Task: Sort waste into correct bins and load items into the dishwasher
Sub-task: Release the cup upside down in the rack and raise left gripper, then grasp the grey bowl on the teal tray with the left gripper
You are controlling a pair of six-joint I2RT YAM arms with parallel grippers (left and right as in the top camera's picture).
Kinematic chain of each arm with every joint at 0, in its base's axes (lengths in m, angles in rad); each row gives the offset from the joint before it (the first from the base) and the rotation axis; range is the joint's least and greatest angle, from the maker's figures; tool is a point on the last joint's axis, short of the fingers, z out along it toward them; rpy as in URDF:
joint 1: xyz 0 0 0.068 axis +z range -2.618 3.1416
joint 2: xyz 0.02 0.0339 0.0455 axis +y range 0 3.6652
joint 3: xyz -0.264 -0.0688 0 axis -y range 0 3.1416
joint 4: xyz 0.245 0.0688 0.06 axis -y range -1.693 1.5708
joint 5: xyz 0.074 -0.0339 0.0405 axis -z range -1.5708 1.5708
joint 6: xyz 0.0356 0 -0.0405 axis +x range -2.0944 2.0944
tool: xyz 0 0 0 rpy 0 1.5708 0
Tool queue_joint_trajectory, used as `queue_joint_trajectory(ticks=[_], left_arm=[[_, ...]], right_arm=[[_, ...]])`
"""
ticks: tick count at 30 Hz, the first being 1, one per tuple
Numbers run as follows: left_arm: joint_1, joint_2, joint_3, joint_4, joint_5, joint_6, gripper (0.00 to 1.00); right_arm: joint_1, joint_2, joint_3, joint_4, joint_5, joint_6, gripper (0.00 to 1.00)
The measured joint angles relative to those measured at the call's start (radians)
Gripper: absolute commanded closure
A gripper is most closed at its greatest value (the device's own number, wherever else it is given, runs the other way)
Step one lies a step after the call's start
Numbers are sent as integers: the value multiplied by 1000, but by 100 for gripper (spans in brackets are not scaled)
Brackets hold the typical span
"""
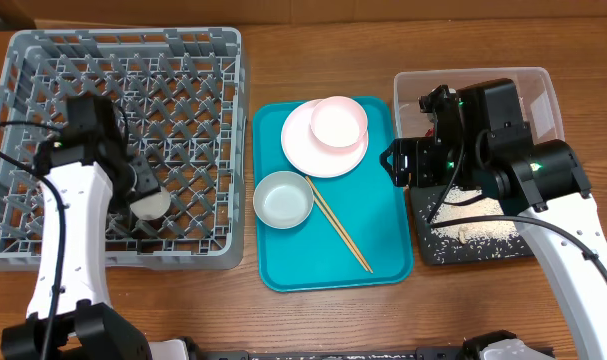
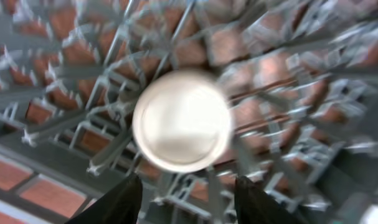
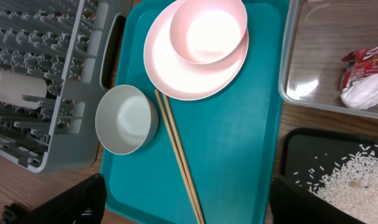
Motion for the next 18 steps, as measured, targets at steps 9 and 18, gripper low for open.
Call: queue_joint_trajectory(ticks=[9, 18], left_arm=[[-167, -53, 121, 26, 175, 8, 49], [-553, -12, 122, 41, 209, 84, 48]], right_arm=[[0, 0, 0, -89, 112, 36, 12], [0, 0, 0, -98, 217, 154, 0]])
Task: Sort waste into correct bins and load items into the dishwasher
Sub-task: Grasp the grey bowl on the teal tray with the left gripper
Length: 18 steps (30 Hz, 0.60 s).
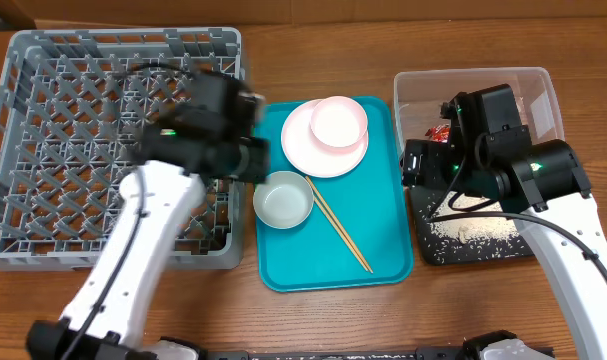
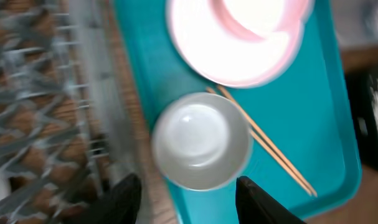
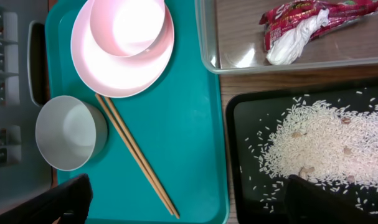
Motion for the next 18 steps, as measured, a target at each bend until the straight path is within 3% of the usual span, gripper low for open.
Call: queue_joint_trajectory(ticks=[8, 15, 18], left_arm=[[-209, 171, 0, 27, 0, 23, 46], [-259, 335, 0, 26, -1, 26, 47], [-259, 397, 0, 27, -2, 26, 52]], right_arm=[[0, 0, 0, -9, 15, 36, 0], [0, 0, 0, -55, 119, 173, 0], [0, 0, 0, -56, 135, 199, 0]])
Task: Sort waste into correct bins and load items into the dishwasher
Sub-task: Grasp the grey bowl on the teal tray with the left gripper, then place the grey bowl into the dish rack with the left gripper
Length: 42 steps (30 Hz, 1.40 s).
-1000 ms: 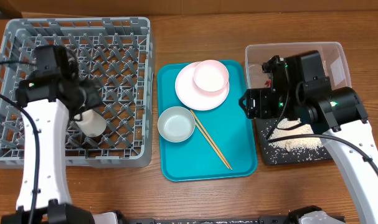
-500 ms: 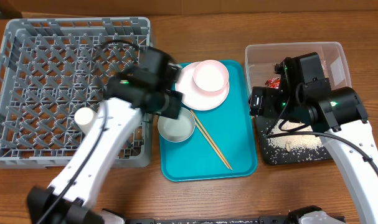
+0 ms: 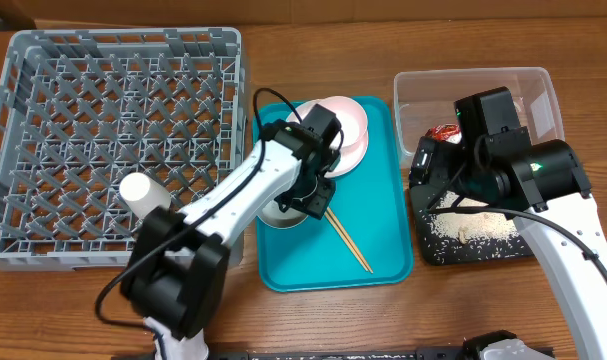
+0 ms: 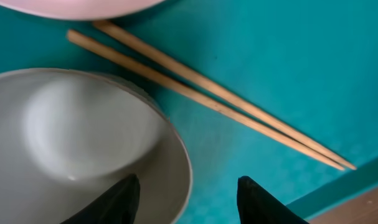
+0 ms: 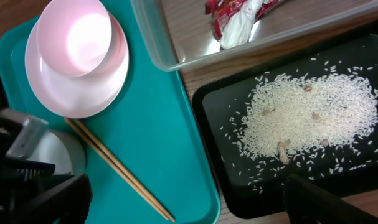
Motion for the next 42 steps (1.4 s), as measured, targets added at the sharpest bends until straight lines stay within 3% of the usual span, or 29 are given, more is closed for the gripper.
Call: queue_joint_trajectory(ticks=[3, 5, 6, 7, 17, 26, 34, 39, 42], left_arm=[[0, 49, 0, 0, -2, 2, 65], [0, 75, 0, -2, -2, 0, 80], [0, 82, 0, -5, -3, 5, 92], [0, 89, 0, -10, -3, 6, 96], [-3, 66, 18, -46, -19, 10, 96], [22, -120, 84, -140, -6, 51, 96], [239, -196, 395, -296, 37, 90, 96], [388, -196, 553, -259, 39, 102, 96], [476, -194, 574, -220, 115, 138, 96]], right_arm=[[0, 0, 0, 0, 10, 11, 0], [0, 0, 0, 0, 14, 15, 0], [0, 0, 0, 0, 14, 17, 0], [0, 0, 0, -1, 14, 18, 0], [0, 0, 0, -1, 15, 26, 0], [0, 0, 0, -2, 23, 26, 0], [0, 0, 0, -9, 25, 26, 0], [0, 0, 0, -9, 25, 26, 0], [0, 0, 0, -11, 26, 26, 0]])
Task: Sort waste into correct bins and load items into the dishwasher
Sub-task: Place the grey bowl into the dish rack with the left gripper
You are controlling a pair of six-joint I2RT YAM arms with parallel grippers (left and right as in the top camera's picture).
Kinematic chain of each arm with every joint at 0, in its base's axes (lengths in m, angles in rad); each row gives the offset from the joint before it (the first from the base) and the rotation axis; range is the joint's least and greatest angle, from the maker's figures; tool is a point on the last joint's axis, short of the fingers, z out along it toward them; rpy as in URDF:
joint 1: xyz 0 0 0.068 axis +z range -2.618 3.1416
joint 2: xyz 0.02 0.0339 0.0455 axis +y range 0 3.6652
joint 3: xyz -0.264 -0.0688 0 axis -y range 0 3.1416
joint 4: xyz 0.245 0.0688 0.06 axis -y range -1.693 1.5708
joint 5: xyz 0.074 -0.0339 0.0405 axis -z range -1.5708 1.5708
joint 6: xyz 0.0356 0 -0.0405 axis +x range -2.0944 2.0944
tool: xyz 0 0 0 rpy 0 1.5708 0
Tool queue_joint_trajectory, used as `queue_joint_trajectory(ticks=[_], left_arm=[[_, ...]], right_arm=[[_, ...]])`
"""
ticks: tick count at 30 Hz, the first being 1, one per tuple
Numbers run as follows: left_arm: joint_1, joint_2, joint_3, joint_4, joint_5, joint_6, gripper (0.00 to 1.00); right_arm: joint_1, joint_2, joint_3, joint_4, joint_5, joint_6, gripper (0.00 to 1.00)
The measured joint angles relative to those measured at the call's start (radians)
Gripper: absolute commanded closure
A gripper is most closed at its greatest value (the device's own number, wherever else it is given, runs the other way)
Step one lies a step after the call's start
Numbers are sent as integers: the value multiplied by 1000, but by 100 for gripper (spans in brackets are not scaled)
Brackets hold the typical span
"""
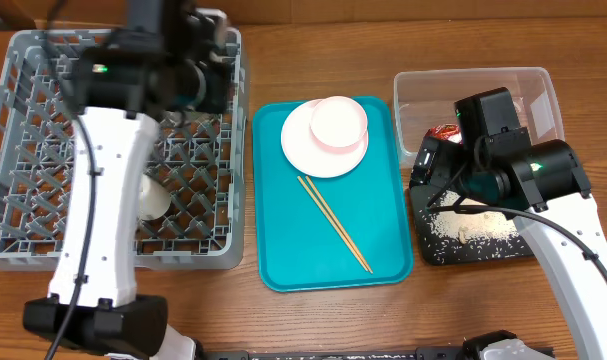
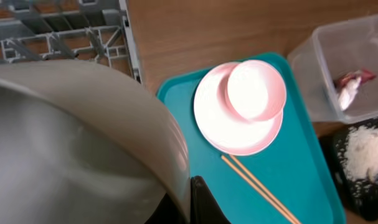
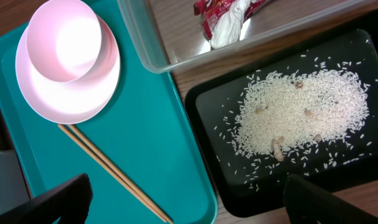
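My left gripper [image 2: 190, 202] is shut on the rim of the grey bowl [image 2: 76, 137], which fills the left of the left wrist view. From overhead, the left gripper [image 1: 190, 85] hangs over the back right corner of the grey dish rack [image 1: 43, 255]; the bowl itself is hidden there. A white cup [image 1: 151, 200] lies in the rack. On the teal tray [image 1: 283, 260] stand a pink bowl [image 1: 339, 122] on a pink plate [image 1: 305, 150], with two chopsticks [image 1: 335, 222] beside them. My right gripper [image 3: 185, 205] is open above the tray's right edge.
A clear bin [image 1: 543, 95] at the back right holds a red wrapper and white tissue [image 3: 229, 15]. In front of it a black tray [image 3: 207, 99] holds spilled rice [image 3: 301, 112]. Bare wooden table runs along the front edge.
My left gripper was open low around the grey bowl's rim on the tray. Now it is shut on that bowl and holds it over the rack's back right corner. The right arm has barely moved.
My left gripper was open over the white cup in the rack. Then it was above the grey bowl on the tray, then low at its rim. Now the bowl is off the tray, over the rack. My right gripper has shifted from the tray toward the bins.
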Motion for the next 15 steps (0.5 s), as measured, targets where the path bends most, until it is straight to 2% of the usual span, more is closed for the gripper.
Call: queue_joint_trajectory(ticks=[10, 15], left_arm=[[279, 193, 1, 18, 532, 289, 96], [360, 317, 1, 73, 719, 364, 96]], right_arm=[[0, 0, 0, -15, 0, 1, 0], [0, 0, 0, -20, 0, 0, 0]])
